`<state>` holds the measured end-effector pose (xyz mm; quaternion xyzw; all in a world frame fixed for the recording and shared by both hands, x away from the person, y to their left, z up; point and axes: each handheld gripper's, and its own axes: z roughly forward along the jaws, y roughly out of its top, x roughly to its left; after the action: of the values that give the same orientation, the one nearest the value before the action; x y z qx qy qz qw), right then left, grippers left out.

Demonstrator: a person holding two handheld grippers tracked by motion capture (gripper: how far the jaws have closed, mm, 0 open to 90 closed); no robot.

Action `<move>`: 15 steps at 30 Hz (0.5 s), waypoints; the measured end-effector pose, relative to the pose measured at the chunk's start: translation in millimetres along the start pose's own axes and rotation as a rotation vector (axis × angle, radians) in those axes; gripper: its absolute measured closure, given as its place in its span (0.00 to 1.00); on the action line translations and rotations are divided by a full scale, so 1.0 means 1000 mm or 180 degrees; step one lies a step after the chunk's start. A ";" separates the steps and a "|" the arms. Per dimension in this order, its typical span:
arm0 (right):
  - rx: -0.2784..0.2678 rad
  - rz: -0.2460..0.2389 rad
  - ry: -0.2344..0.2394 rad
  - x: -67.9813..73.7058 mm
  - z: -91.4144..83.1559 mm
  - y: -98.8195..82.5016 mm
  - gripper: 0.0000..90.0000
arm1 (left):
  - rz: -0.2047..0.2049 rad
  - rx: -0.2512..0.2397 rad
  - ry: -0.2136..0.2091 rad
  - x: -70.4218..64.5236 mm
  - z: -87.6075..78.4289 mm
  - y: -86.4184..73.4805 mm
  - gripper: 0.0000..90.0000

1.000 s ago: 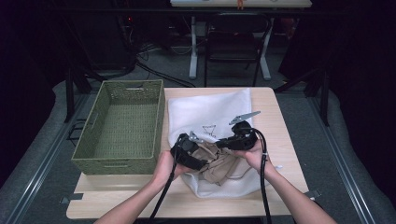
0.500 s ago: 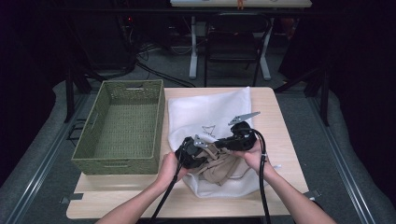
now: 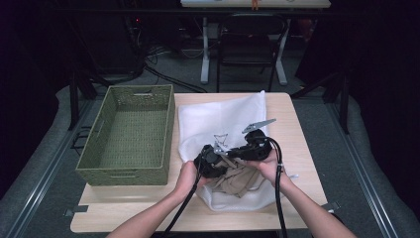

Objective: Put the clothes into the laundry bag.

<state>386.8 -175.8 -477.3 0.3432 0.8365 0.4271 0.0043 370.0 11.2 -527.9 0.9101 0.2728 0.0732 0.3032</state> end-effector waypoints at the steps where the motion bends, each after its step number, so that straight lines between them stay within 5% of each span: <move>1: -0.0001 -0.0003 -0.0004 -0.001 0.000 0.000 0.96 | 0.0008 0.0007 -0.0039 0.000 -0.003 0.000 0.80; 9: -0.0022 0.0037 -0.0037 -0.007 -0.004 0.000 0.96 | 0.0041 -0.0143 -0.0087 -0.007 -0.033 0.002 0.42; 15: -0.0019 0.0061 -0.0046 -0.008 -0.003 -0.001 0.96 | 0.0184 -0.0027 -0.0113 -0.026 -0.017 0.003 0.31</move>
<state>391.7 -183.1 -478.0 0.3543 0.8318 0.4271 0.0073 344.4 3.9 -511.3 0.9175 0.2407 0.0669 0.3096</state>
